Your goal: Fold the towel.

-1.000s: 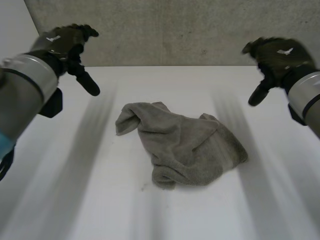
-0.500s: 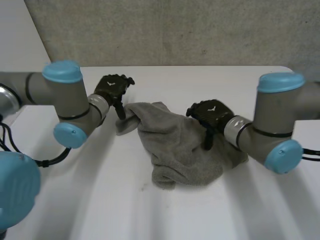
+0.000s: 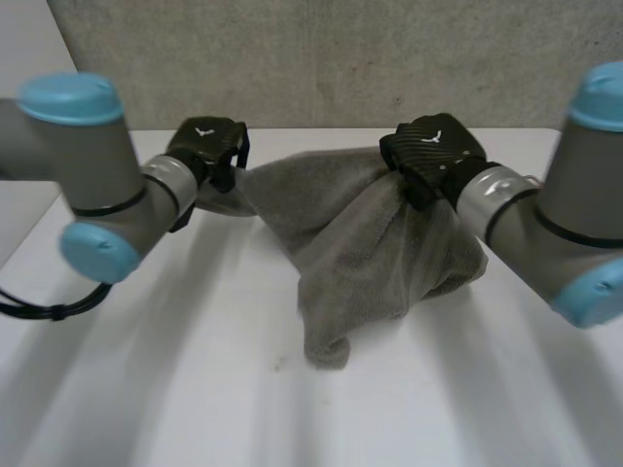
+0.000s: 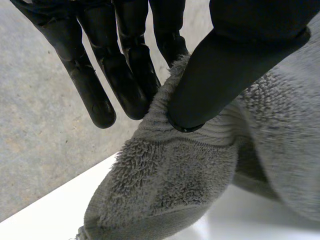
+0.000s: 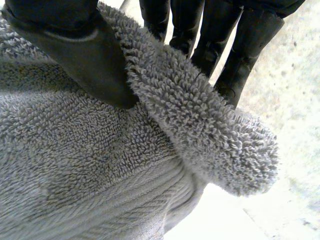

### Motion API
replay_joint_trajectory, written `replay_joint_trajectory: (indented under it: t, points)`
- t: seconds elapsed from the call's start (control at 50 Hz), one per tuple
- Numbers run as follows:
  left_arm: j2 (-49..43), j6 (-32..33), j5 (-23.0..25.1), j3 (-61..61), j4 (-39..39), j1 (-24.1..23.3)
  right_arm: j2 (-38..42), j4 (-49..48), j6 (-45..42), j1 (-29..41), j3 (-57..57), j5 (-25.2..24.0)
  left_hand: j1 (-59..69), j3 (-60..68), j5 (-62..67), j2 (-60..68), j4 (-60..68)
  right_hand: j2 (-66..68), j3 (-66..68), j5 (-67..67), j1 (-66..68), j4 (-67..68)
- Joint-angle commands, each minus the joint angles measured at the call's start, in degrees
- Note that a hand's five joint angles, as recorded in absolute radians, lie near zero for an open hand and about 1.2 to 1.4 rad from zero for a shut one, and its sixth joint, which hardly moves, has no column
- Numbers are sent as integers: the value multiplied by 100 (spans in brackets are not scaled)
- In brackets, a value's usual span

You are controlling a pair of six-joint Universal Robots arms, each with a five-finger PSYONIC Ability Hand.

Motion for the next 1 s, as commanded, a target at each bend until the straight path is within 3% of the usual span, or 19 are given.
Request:
replay_joint_trajectory:
  t: [0.02,0.04,0.08,0.14,0.18,0.2,0.24,0.3,0.34,0.36,0.4,0.46,0.5,0.58,0.68,0.9,0.96,1.0]
  points:
    - [1967,-159,52,-2460,10,-86,-970,519,-1456,-145,1790,-627,1206,1042,1155,1036,1034,566,466,492,514,319]
    - [1971,-159,52,-2465,10,-86,-971,522,-1462,-145,1794,-629,1206,1042,1155,1036,1034,566,466,492,514,319]
    - [2496,-132,52,-3506,19,-121,-1164,1203,-2773,-163,2608,-734,1206,1042,1155,1036,1034,566,466,492,514,319]
    - [2813,-124,61,-4316,19,-130,-1191,1567,-3404,-216,2928,-699,1206,1042,1155,1036,1034,-168,-268,-242,-220,-415]
    - [2910,-124,61,-4607,10,-130,-1226,2145,-4035,-373,3270,-734,1206,1042,1155,1036,1034,-4171,-4270,-4244,-4222,-4417]
    - [2911,-124,61,-4610,10,-130,-1226,2148,-4037,-374,3271,-734,1206,1042,1155,1036,1034,-4188,-4288,-4262,-4240,-4435]
    - [3051,-124,70,-4995,19,-121,-1375,2078,-3627,-593,3088,-804,1206,1042,1155,1036,1034,-6434,-6534,-6508,-6486,-6681]
    - [3174,-115,70,-5180,19,-112,-1560,1875,-3097,-699,2858,-831,1206,1042,1155,1036,1034,-6434,-6534,-6508,-6486,-6681]
    - [3236,-124,70,-5225,10,-112,-1753,1394,-1567,-988,2351,-927,1206,1042,1155,1036,1034,-6434,-6534,-6508,-6486,-6681]
    - [3236,-124,70,-5225,10,-112,-1754,1392,-1558,-989,2348,-928,1206,1042,1155,1036,1034,-6434,-6534,-6508,-6486,-6681]
    - [3385,-124,70,-5278,1,-112,-1754,1207,-115,-1322,1858,-1007,1206,1042,1155,1036,1034,-6434,-6534,-6508,-6486,-6681]
    - [3560,-115,70,-5339,1,-121,-1701,1225,463,-1429,1645,-1095,1206,1042,1155,1036,1034,-6434,-6534,-6508,-6486,-6681]
    - [3657,-115,70,-5357,1,-121,-1247,1268,1015,-1455,1269,-1200,1206,1042,1155,1036,1034,-6434,-6534,-6508,-6486,-6681]
    - [3903,-106,70,-5374,-8,-121,-734,1532,999,-1429,880,-1183,1206,1042,1155,1036,1034,-6434,-6534,-6508,-6486,-6681]
    - [4044,-106,70,-5331,-8,-121,493,2620,491,-1105,-49,-1165,1206,1042,1155,1036,1034,-6107,-6206,-6180,-6158,-6353]
    - [4089,-106,61,-5032,1,-42,1446,3510,15,-761,-508,-1130,1206,1042,1155,1036,1034,-5366,-5466,-5440,-5417,-5613]
    - [4071,-106,52,-4944,10,-24,1463,3545,15,-708,-543,-1121,1206,1042,1155,1036,1034,-4306,-4406,-4380,-4358,-4553]
    - [4010,-106,52,-4725,27,72,1472,3545,50,-708,-770,-1113,1206,1042,1155,1036,1034,-1629,-1729,-1703,-1681,-1876]
